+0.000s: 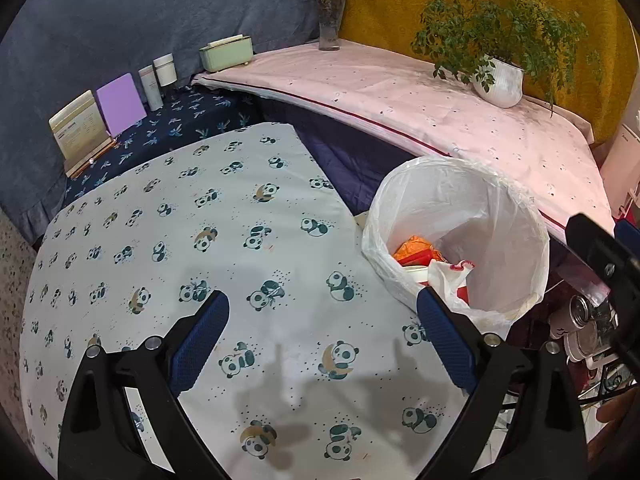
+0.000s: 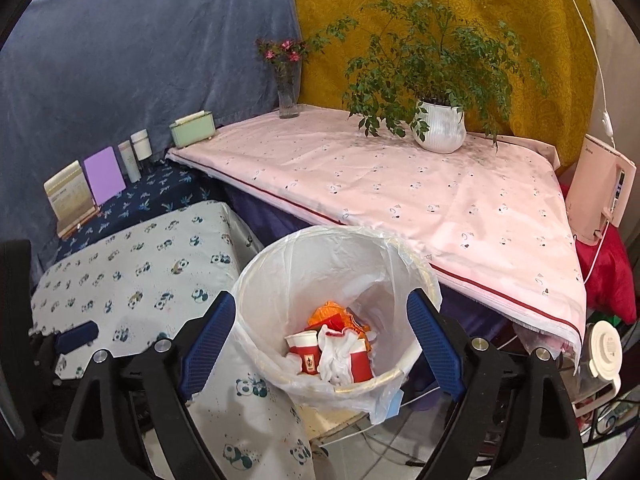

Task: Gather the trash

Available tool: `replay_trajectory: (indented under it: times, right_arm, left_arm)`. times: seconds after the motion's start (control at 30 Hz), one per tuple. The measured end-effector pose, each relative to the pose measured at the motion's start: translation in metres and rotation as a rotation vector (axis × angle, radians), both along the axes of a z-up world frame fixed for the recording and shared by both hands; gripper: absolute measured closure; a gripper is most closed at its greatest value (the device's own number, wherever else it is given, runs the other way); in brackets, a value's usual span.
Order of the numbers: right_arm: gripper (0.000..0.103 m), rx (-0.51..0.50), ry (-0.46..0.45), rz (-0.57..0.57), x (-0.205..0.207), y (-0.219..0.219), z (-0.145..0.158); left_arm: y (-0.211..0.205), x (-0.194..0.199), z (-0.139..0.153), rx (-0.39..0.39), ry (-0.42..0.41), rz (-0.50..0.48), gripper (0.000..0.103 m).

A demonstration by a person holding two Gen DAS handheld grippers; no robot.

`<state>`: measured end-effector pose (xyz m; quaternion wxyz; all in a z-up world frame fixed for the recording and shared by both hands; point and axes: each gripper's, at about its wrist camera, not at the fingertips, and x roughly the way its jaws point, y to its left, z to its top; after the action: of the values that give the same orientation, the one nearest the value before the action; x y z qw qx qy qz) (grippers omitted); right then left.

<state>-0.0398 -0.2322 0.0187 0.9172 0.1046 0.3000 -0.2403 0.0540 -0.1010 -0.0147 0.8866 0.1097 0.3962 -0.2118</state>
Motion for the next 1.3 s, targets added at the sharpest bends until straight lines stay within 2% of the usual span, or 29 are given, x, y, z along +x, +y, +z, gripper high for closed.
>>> replay_trajectory:
  times: [0.1,0.23,0.53,1.3]
  right_arm:
    - [0.018,0.0,0.035,0.009,0.001,0.003,-0.006]
    - [0.006,-0.005,0.05,0.015,-0.002,0.009,-0.012]
    - [0.006,-0.026,0.058,0.035,-0.011,0.018,-0.018]
    - [0.006,0.005,0.098,0.054,-0.013,0.029,-0.035]
  left_arm:
    - [0.005,-0.001,-0.001,0.003,0.003,0.013,0.012]
    - [0.012,-0.002,-0.004,0.013,0.007,0.025,0.012]
    - [0.02,-0.01,-0.012,0.038,0.012,0.037,0.012]
    - [0.024,-0.021,-0.017,0.053,0.005,0.032,0.012]
